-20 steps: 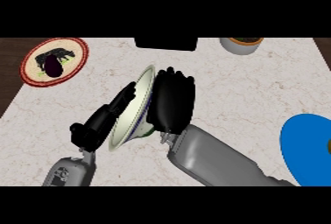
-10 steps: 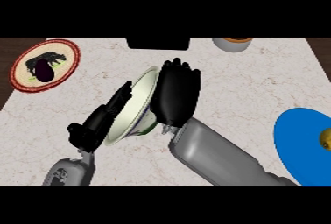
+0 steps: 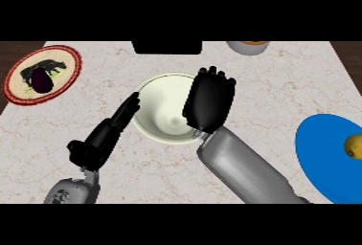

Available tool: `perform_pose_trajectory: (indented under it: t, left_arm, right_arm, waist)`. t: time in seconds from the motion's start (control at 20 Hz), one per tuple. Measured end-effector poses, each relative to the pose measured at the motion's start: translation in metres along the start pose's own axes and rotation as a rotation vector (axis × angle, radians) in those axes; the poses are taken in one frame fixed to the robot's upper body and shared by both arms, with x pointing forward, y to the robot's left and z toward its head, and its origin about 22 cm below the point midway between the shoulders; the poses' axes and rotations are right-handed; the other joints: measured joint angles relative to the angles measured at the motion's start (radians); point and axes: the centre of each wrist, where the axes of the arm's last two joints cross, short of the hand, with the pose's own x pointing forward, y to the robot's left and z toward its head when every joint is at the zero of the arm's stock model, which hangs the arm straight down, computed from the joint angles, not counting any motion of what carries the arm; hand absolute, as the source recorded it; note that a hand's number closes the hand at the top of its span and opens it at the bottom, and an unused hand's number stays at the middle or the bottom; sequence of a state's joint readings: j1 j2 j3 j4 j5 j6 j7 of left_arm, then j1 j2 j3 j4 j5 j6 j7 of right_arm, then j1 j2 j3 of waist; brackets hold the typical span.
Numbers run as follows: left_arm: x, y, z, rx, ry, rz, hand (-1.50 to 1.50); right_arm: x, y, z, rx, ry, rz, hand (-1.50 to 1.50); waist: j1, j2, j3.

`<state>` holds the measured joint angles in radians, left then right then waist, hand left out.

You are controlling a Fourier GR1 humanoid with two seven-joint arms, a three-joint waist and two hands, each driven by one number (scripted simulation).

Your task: Pick the cupcake from the plate and place it in the bowl

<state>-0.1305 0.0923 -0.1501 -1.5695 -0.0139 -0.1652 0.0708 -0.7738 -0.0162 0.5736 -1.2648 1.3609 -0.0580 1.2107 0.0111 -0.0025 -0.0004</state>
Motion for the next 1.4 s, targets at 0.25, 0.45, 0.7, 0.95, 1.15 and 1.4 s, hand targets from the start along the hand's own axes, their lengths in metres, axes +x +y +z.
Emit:
perform_pose_trajectory:
  t: [0.25,0.45,0.7,0.95,1.15,1.4]
  left_arm:
    - [-0.001,0.004,0.002,0.005,0.001,0.002,0.00]
    - [0.000,0.006,0.003,0.003,-0.006,0.001,0.00]
    - [0.002,0.005,0.001,0.011,-0.009,0.003,0.00]
    - [0.001,0.006,0.001,0.016,-0.003,0.005,0.00]
    - [-0.001,0.006,0.004,0.025,0.002,0.012,0.00]
    - [-0.001,0.010,0.008,0.043,0.007,0.007,0.00]
  right_arm:
    - [-0.031,0.021,-0.013,0.235,0.129,-0.063,-1.50]
    - [-0.042,0.030,-0.015,0.330,0.160,-0.147,-1.50]
    - [-0.050,0.034,-0.013,0.274,0.148,-0.248,-1.50]
    - [-0.057,0.019,-0.024,0.122,0.190,-0.364,-1.50]
    - [-0.074,0.003,-0.029,0.016,0.262,-0.471,-1.50]
    - [-0.118,-0.007,-0.015,-0.061,0.375,-0.584,-1.50]
  waist:
    - [-0.001,0.005,0.001]
    - [0.003,0.005,0.001]
    - [-0.003,0.004,0.001]
    - [-0.011,0.001,0.001]
    - [-0.022,-0.002,0.001]
    - [-0.037,-0.006,0.001]
